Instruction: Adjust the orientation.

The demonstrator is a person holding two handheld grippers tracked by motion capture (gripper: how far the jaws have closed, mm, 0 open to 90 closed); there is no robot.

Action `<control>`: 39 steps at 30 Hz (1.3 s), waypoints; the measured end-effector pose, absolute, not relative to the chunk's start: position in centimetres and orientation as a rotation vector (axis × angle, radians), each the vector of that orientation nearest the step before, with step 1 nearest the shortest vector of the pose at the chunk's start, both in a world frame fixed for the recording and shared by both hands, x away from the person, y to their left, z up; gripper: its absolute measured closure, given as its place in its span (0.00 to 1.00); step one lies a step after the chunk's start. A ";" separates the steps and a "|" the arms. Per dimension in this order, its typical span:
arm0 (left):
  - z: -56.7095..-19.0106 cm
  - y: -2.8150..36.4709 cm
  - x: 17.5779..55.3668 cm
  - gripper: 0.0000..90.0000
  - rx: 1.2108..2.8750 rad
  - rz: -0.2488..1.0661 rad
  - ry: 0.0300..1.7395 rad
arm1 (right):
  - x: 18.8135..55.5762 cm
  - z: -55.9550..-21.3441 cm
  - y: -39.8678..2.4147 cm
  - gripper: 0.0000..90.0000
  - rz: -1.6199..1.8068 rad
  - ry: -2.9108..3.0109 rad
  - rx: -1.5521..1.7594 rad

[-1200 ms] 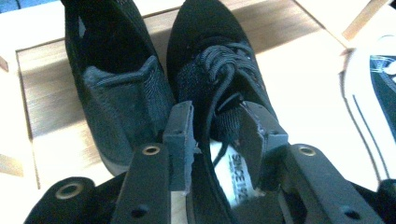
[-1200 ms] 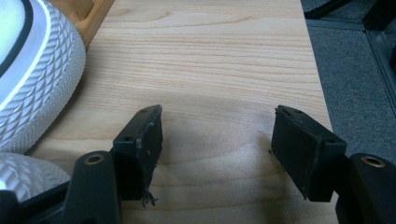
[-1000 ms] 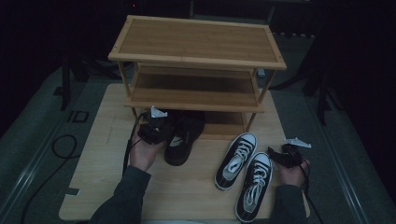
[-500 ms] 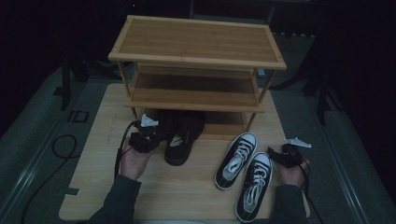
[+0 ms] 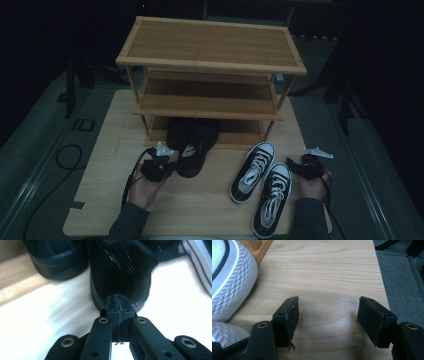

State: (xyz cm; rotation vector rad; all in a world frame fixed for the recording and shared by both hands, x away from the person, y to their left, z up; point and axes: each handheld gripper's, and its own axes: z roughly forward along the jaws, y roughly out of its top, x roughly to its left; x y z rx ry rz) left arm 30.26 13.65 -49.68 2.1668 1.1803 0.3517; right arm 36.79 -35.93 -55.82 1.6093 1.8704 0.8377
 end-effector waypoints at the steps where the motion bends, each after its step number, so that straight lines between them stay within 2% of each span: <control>1: -49.9 13.6 30.1 1.00 2.175 0.347 1.175 | 36.8 -55.8 -35.9 0.37 0.837 1.870 1.609; 12: -52.4 11.5 30.3 1.00 2.279 0.275 1.133 | 36.8 -55.8 -35.9 0.37 0.837 1.870 1.609; 23: -52.2 8.3 30.9 1.00 2.349 0.342 1.001 | 36.8 -55.8 -35.9 0.37 0.838 1.870 1.610; 27: -51.8 7.3 31.5 1.00 2.365 0.403 0.989 | 36.8 -55.8 -35.9 0.37 0.838 1.870 1.610; 39: -51.4 4.4 33.4 1.00 2.395 0.456 0.937 | 36.8 -55.8 -35.9 0.37 0.838 1.871 1.608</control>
